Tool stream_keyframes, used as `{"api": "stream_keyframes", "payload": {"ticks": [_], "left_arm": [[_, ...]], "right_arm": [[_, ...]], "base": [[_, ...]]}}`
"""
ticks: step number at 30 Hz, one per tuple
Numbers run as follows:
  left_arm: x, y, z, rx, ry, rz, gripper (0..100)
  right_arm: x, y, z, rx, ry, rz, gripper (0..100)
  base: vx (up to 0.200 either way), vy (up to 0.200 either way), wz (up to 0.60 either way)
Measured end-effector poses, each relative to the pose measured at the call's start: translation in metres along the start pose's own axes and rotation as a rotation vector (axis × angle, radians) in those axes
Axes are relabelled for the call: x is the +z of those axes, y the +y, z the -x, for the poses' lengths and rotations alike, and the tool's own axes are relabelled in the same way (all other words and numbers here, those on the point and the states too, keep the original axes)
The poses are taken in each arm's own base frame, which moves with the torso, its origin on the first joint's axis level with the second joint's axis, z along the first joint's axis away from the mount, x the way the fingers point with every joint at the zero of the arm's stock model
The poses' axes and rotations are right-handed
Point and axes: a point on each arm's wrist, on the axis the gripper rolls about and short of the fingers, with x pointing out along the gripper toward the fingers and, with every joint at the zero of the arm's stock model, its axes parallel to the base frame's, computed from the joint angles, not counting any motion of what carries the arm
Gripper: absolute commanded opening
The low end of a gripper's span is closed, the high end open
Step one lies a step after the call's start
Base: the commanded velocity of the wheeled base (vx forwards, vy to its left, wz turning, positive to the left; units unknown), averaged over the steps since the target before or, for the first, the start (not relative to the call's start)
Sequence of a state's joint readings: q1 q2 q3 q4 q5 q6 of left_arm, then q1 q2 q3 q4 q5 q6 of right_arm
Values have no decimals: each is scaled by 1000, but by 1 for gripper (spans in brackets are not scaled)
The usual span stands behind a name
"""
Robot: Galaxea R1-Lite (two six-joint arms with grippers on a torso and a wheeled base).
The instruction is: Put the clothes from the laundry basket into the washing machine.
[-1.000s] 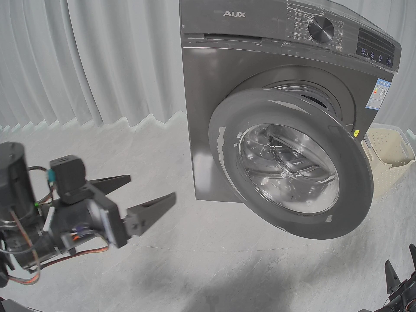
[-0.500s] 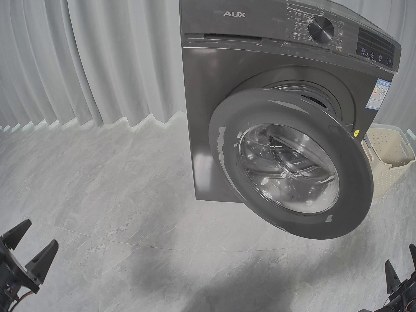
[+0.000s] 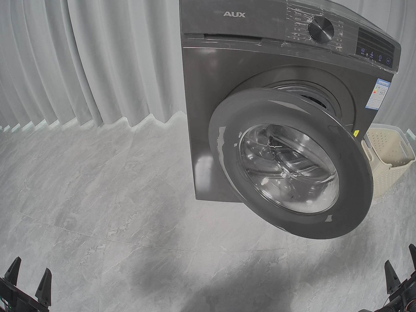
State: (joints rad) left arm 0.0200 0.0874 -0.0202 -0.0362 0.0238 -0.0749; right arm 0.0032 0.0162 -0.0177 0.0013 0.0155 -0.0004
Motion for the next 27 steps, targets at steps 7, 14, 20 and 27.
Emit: {"api": "stream_keyframes", "payload": {"ticks": [7,14,20,27], "left_arm": [[-3,1,3,30,-21,-15,100],[-4,1,4,0,-22,-35,100],[-5,0,4,-56,-14,-62,100],[-6,0,5,-73,-25,-68,100]], "right_arm": [[17,0,4,12,-62,4,100],[54,0,8,82,-88,9,100],[67,1,-16,150,52,-15,100],[84,5,-64,170,208,-56,100]], "base": [[0,0,0],[0,0,0],[0,0,0],[0,0,0]]}}
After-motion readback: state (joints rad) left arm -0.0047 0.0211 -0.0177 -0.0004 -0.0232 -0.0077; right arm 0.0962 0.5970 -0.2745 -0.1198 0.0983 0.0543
